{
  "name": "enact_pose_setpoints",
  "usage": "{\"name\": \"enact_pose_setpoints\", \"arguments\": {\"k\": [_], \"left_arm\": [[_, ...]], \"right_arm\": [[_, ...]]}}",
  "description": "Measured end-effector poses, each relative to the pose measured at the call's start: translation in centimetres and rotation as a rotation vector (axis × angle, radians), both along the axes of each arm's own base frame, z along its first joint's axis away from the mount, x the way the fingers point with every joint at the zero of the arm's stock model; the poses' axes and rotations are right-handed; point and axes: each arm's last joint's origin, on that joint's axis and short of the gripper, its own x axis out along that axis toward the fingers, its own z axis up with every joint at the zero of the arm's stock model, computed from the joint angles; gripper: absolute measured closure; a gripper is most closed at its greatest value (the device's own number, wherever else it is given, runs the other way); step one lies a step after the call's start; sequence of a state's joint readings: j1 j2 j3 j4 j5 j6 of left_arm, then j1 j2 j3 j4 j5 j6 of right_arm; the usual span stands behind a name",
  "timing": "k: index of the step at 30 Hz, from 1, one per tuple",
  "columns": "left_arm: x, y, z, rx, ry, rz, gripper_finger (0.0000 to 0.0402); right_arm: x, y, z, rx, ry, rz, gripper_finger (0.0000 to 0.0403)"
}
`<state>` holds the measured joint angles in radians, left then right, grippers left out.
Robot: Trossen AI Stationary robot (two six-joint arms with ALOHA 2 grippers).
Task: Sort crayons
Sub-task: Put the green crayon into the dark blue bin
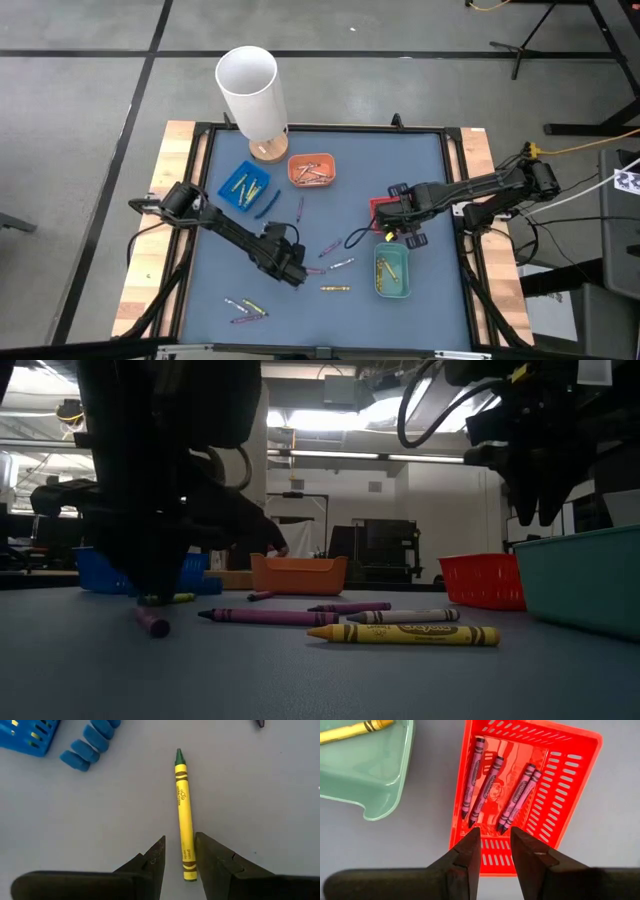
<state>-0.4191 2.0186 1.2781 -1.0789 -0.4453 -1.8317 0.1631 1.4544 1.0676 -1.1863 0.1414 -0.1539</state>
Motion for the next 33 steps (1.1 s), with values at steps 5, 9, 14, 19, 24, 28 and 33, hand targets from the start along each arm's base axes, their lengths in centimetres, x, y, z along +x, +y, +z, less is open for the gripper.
{"name": "enact_pose_setpoints", "arguments": {"k": [5,9,14,19,24,28,33], "left_arm": [[0.06,-0.07,-0.16,-0.014,0.001,0.004,0.031],[0.02,-0.12,-0.17,-0.035,0.01,0.009,0.031],[0.01,-0.16,-0.16,-0.054,0.017,0.015,0.031],[0.03,-0.18,-0.17,-0.06,0.015,0.017,0.0312],[0.08,-0.21,-0.19,-0.063,0.01,0.017,0.033],[0.12,-0.23,-0.2,-0.066,0.006,0.017,0.0349],[0.16,-0.25,-0.19,-0.07,0.004,0.016,0.0369]], "right_arm": [[0.11,0.02,-0.01,0.002,-0.011,0.0,0.0297],[0.11,0.02,0.0,0.002,-0.011,0.0,0.0297],[0.1,0.02,0.0,0.002,-0.011,0.0,0.0297],[0.1,0.02,0.0,0.002,-0.01,0.0,0.0297],[0.09,0.02,0.0,0.002,-0.01,0.0,0.0297],[0.09,0.02,0.0,0.002,-0.01,0.0,0.0297],[0.09,0.02,0.0,0.002,-0.01,0.0,0.0297]]}}
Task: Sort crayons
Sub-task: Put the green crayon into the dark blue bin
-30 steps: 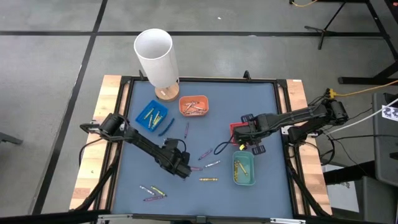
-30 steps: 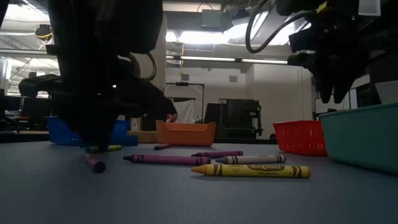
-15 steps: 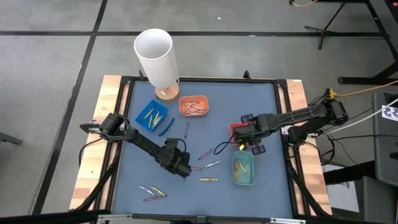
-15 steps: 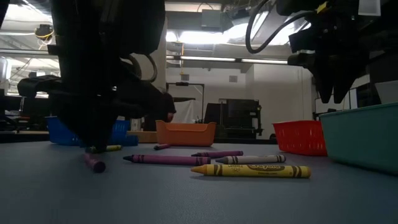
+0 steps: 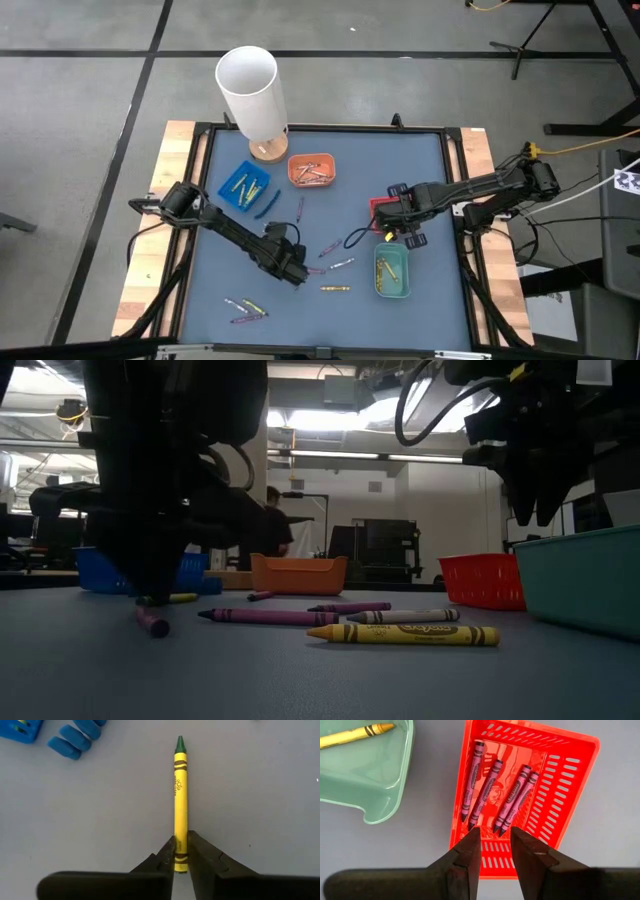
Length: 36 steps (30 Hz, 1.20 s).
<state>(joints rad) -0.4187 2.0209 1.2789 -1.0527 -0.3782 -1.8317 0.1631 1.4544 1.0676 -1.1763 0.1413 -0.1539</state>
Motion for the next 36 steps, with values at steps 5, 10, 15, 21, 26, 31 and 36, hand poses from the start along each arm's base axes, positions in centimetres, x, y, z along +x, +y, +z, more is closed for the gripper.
{"name": "enact_pose_setpoints", "arguments": {"k": [5,10,15,21,26,31,36], "left_arm": [[0.0,0.0,0.0,-0.001,0.001,-0.001,0.0379],[0.0,0.0,0.0,-0.001,0.0,-0.001,0.0381],[0.0,0.0,0.0,-0.001,0.01,-0.02,0.0382],[0.0,0.0,0.0,0.0,0.015,-0.033,0.0382],[-0.2,0.1,0.5,-0.005,0.014,-0.034,0.0382],[-0.5,0.2,1.9,0.004,-0.014,-0.041,0.0382],[-1.2,0.7,3.8,0.033,-0.016,-0.069,0.0382]], "right_arm": [[0.0,0.0,0.0,0.0,0.0,0.0,0.0297],[0.0,0.0,0.0,0.0,0.0,0.0,0.0297],[0.0,0.0,0.0,0.0,0.0,0.0,0.0297],[0.0,0.0,0.0,0.0,0.0,0.0,0.0297],[0.0,0.0,0.0,0.0,0.0,0.0,0.0297],[0.0,0.0,0.0,0.0,0.001,0.0,0.0297],[0.0,0.0,0.0,-0.001,0.001,0.0,0.0297]]}}
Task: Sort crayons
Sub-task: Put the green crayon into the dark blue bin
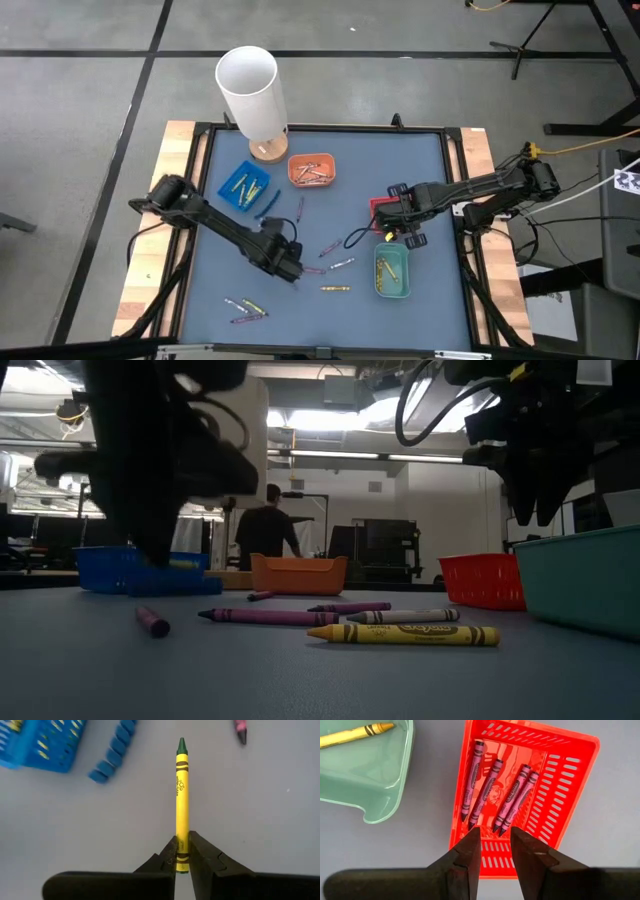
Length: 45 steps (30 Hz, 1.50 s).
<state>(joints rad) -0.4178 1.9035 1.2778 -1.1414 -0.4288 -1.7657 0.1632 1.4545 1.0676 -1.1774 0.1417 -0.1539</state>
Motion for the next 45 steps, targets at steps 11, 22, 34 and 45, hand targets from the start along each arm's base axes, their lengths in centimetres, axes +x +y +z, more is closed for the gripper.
{"name": "enact_pose_setpoints", "arguments": {"k": [11,22,34,45], "left_arm": [[-2.5,3.4,5.6,0.092,0.051,-0.032,0.0382],[-4.0,8.2,7.7,0.157,0.281,-0.057,0.0382],[-3.4,12.1,7.5,0.157,0.372,-0.094,0.0382],[-3.6,12.9,7.1,0.111,0.428,-0.121,0.0382]], "right_arm": [[0.0,0.0,0.0,0.0,-0.001,0.0,0.0297],[0.0,0.0,0.0,0.0,-0.004,0.0,0.0297],[1.1,0.2,0.1,0.019,-0.116,0.001,0.0297],[3.5,0.8,0.7,0.138,-0.359,0.016,0.0297]]}}
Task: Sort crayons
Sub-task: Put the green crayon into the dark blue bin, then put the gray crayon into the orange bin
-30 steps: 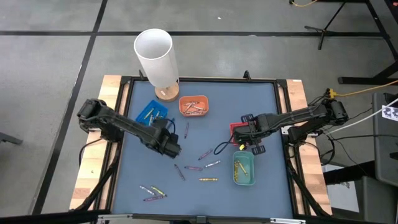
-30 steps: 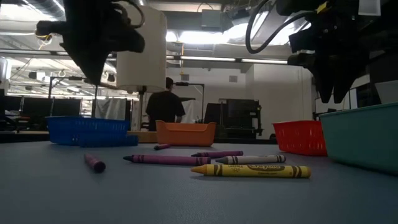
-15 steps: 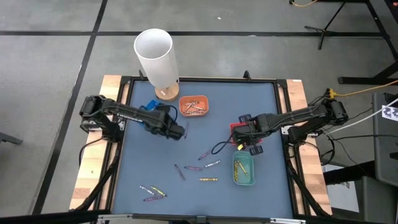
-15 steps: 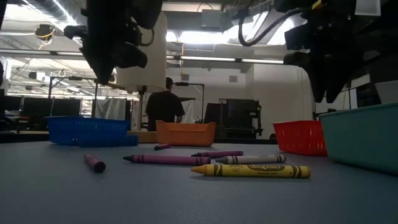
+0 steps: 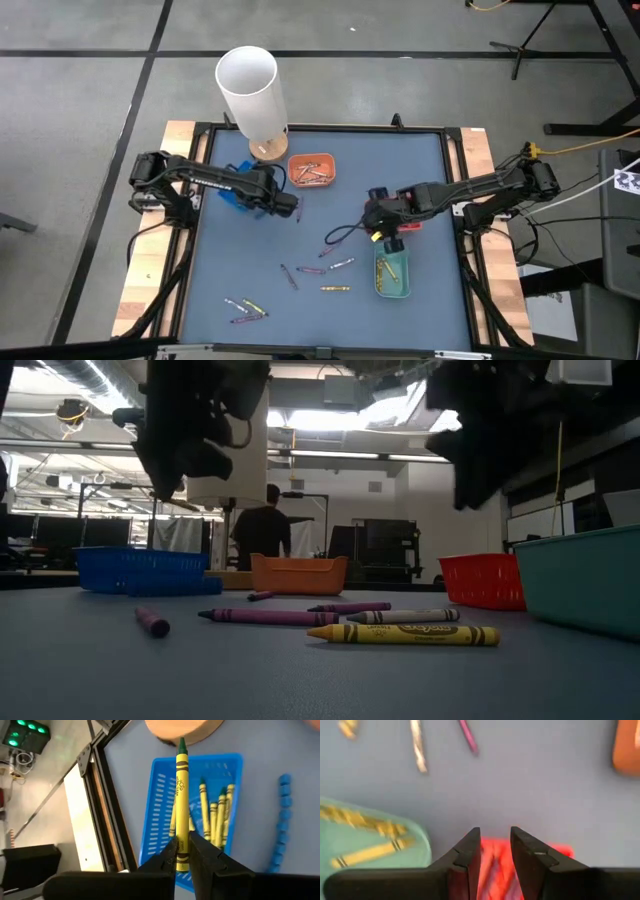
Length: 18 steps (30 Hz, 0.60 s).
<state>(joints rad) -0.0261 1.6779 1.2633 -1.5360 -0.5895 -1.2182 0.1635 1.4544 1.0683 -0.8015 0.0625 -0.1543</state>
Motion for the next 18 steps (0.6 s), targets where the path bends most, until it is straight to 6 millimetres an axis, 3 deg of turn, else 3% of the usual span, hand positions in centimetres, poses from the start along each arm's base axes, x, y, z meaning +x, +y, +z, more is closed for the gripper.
{"name": "enact_pose_setpoints", "arguments": {"k": [9,18], "left_arm": [[-2.3,-0.1,-3.7,-0.047,0.12,0.068,0.0362],[-3.0,-0.1,-5.8,-0.041,0.086,0.079,0.0322]], "right_arm": [[2.3,0.9,1.4,0.186,-0.264,0.083,0.0297],[3.2,1.0,1.8,0.222,-0.348,0.061,0.0297]]}}
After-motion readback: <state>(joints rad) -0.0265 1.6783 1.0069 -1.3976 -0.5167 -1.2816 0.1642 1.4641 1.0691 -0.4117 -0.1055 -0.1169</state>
